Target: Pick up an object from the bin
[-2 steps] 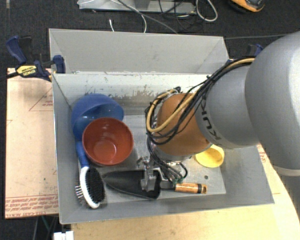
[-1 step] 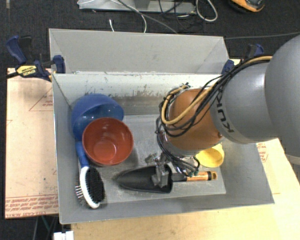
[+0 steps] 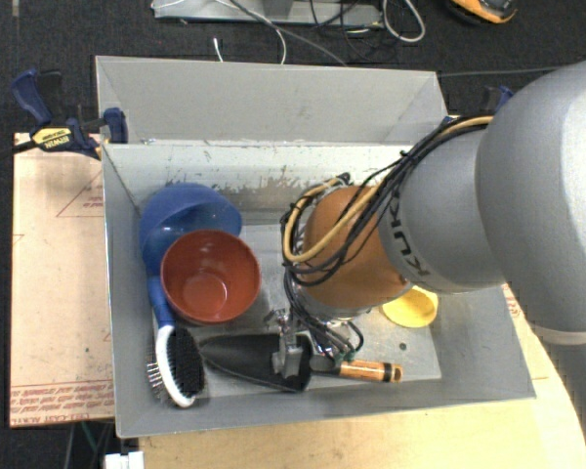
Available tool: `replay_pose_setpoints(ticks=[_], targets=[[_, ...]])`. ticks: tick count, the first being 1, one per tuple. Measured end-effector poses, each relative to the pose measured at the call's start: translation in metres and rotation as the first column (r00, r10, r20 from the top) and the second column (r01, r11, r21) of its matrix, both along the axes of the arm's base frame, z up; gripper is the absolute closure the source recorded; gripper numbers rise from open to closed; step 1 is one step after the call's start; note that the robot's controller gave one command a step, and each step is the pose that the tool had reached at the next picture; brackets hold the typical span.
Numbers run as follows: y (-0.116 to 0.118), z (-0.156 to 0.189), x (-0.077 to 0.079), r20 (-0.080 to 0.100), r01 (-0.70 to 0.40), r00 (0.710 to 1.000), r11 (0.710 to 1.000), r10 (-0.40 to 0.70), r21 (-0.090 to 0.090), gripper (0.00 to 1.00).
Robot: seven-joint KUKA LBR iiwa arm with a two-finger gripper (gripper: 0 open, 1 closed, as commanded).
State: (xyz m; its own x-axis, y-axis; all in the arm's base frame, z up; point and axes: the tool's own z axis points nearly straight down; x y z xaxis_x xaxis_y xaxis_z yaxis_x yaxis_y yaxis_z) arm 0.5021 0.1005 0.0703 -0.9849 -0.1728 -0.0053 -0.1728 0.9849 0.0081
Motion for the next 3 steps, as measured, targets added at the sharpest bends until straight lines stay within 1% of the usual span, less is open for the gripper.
replay_pose_setpoints(ticks=[1,2,3], targets=[[-0.011,0.019,0.005,-0.007,-0.051,0.999,0.999,0.051,-0.002,1.0],[0.004,0.011,0.025,-0.002,-0.167,0.986,0.986,0.167,0.0,1.0],[0.005,0.004,0.025,-0.002,-0.171,0.985,0.985,0.171,0.001,1.0]])
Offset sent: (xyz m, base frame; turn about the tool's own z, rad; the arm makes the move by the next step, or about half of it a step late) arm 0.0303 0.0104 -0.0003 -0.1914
